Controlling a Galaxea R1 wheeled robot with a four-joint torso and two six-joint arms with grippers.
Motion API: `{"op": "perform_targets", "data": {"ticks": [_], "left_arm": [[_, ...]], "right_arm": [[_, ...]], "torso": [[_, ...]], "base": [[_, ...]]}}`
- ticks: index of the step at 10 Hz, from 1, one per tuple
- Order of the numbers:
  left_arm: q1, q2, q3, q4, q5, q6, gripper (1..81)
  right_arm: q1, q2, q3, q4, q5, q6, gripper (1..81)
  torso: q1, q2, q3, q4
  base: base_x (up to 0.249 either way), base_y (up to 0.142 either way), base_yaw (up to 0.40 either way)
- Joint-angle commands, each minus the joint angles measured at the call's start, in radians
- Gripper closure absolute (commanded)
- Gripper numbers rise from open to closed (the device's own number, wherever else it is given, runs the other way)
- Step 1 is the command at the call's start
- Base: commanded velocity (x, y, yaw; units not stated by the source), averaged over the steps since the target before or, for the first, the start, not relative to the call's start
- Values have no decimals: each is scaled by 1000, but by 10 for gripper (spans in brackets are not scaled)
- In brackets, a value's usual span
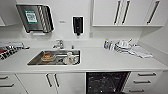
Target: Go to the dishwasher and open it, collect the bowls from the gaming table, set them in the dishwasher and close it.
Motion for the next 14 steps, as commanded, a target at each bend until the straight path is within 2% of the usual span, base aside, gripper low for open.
{"op": "perform_targets", "data": {"ticks": [1,3,4,6,9,10,11,12,14], "left_arm": [[-34,29,-42,6,42,10,10],[-36,27,-42,6,42,12,10],[-41,27,-42,6,42,10,10],[-48,30,-42,9,52,12,10],[-48,30,-42,9,52,13,10],[-48,30,-43,9,52,13,10],[-48,32,-43,9,52,13,10],[-48,30,-42,9,52,13,10],[-48,32,-42,9,52,13,10]], "right_arm": [[25,-2,2,15,-59,5,10],[31,5,1,13,-59,0,10],[31,4,-3,10,-59,-1,10],[29,14,-3,13,-59,2,10],[34,14,-3,16,-58,2,10],[32,14,-3,16,-58,2,10],[34,14,2,16,-58,2,10],[34,16,2,16,-58,2,10],[34,16,2,18,-58,2,10]], "torso": [[0,0,0,0],[0,0,0,0],[-64,100,0,0],[-78,119,0,0],[-143,220,0,0],[-167,258,38,0],[-189,293,98,0],[-203,318,107,0],[-241,375,160,0]], "base": [[0,0,0],[0,0,0],[0,0,0],[0,0,0],[0,0,0],[0,0,0],[0,0,0],[0,0,0],[0,0,0]]}}
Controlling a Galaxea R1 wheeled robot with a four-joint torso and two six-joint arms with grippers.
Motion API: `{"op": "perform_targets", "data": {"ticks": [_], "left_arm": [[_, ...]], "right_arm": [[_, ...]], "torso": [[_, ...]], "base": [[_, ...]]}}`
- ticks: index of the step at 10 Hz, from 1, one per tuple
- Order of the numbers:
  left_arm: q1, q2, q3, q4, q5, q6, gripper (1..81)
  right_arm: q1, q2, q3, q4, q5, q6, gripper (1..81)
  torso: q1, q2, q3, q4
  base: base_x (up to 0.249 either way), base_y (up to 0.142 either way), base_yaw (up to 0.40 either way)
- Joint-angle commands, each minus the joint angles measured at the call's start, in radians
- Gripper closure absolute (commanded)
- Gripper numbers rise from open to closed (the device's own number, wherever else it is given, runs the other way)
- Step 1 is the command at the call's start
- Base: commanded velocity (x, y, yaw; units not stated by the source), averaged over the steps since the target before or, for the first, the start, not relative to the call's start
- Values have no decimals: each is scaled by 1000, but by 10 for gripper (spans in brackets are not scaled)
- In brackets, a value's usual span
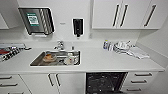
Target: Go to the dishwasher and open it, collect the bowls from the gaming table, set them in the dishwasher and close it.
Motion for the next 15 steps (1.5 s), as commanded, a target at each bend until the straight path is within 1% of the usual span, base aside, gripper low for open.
{"op": "perform_targets", "data": {"ticks": [1,2,3,4,6,9,10,12,15], "left_arm": [[-25,-5,-4,9,51,8,10],[-25,-5,-5,8,51,8,10],[-25,-5,-5,10,51,8,10],[-25,-5,-5,8,51,8,10],[-25,-5,-5,8,51,8,10],[-25,-4,-5,10,51,8,10],[-25,-1,-5,10,51,8,10],[-25,-2,-5,10,53,8,10],[-25,1,-5,10,53,8,10]], "right_arm": [[24,-5,1,13,-58,-4,10],[24,-4,-1,13,-58,-4,10],[26,-4,-1,13,-58,-4,10],[24,-4,1,12,-58,-4,10],[26,-4,2,12,-58,-4,10],[26,-4,2,12,-56,-2,10],[26,-4,2,12,-56,-2,10],[26,-4,-1,12,-56,-2,10],[26,-5,-4,12,-56,-2,10]], "torso": [[-63,98,95,0],[-87,134,131,0],[-109,168,68,0],[-128,195,94,0],[-161,246,109,0],[-233,356,113,0],[-256,393,176,0],[-294,451,214,0],[-362,555,296,0]], "base": [[0,0,0],[0,0,0],[0,0,0],[0,0,0],[0,0,0],[0,0,0],[0,0,0],[0,0,0],[0,0,0]]}}
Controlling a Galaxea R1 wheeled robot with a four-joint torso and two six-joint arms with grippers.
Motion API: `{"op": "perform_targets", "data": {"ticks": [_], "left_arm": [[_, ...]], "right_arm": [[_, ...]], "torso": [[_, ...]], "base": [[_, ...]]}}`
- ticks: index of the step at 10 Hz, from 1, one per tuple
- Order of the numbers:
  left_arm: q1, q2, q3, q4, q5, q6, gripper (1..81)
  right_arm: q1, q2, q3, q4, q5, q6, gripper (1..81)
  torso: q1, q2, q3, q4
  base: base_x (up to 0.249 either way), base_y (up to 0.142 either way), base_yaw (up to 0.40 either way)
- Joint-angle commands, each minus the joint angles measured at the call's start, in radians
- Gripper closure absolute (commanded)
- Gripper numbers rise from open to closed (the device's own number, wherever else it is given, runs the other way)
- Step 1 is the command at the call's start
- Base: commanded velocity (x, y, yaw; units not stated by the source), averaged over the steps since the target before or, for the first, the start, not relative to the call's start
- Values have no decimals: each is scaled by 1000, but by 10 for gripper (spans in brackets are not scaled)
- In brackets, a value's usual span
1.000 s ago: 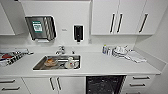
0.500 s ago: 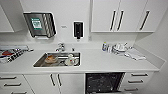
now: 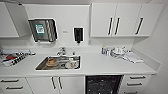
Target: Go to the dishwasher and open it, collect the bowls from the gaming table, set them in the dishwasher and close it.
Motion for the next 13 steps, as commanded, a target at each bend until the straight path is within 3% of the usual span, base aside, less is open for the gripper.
{"op": "perform_targets", "data": {"ticks": [1,2,5,8,10,11,13], "left_arm": [[-36,-1,-5,10,51,9,10],[-36,2,-5,10,51,9,10],[-36,8,-5,8,51,24,10],[-36,10,-4,8,51,24,10],[-36,8,-5,8,51,24,10],[-36,8,-5,8,51,26,10],[-36,10,-5,8,51,26,10]], "right_arm": [[35,-4,-4,12,-54,-3,10],[35,-4,-4,12,-54,-3,10],[40,-4,-3,12,-54,-3,10],[43,-4,-4,12,-54,-3,10],[43,-4,1,12,-54,-3,10],[43,-4,1,12,-54,-3,10],[43,-4,-3,12,-54,-3,10]], "torso": [[-62,96,80,0],[-87,134,27,0],[-144,220,63,0],[-211,328,65,0],[-211,386,66,0],[-193,338,66,0],[-211,386,65,0]], "base": [[0,0,0],[0,0,0],[0,0,0],[0,0,0],[0,0,0],[0,0,0],[0,0,0]]}}
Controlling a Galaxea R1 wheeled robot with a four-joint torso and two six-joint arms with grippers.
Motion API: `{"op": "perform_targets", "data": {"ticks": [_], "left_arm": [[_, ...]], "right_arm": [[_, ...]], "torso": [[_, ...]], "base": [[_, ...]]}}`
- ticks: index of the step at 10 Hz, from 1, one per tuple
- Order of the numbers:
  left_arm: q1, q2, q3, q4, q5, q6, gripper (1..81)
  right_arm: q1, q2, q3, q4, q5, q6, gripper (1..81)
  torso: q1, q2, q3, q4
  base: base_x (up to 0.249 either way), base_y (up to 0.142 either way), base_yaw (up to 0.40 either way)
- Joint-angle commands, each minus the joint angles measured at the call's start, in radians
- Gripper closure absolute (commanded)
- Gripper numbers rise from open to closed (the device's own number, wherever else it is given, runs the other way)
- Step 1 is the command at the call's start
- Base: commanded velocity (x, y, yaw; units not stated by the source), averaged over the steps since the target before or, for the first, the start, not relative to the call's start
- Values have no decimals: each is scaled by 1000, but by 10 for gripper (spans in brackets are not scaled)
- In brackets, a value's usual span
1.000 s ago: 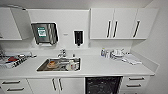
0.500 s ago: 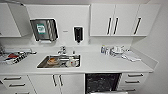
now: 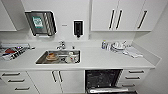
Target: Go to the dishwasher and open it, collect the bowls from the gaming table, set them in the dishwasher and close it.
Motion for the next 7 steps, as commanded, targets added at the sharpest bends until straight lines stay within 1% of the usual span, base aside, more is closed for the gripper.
{"op": "perform_targets", "data": {"ticks": [1,2,3,4,7], "left_arm": [[-11,-4,-5,8,60,4,10],[-11,-5,-5,8,60,4,10],[-11,-5,-5,8,60,4,10],[-11,-4,-5,8,60,4,10],[-11,2,-5,8,61,4,10]], "right_arm": [[11,-4,-1,9,-65,-1,10],[11,-4,1,9,-65,-1,10],[10,-4,2,9,-65,-1,10],[10,-4,1,9,-65,-1,10],[10,-4,-1,8,-65,-1,10]], "torso": [[-11,20,0,0],[-5,4,0,0],[-7,8,0,0],[-7,7,52,0],[-7,6,118,0]], "base": [[0,0,0],[0,0,0],[0,0,0],[0,0,0],[0,0,0]]}}
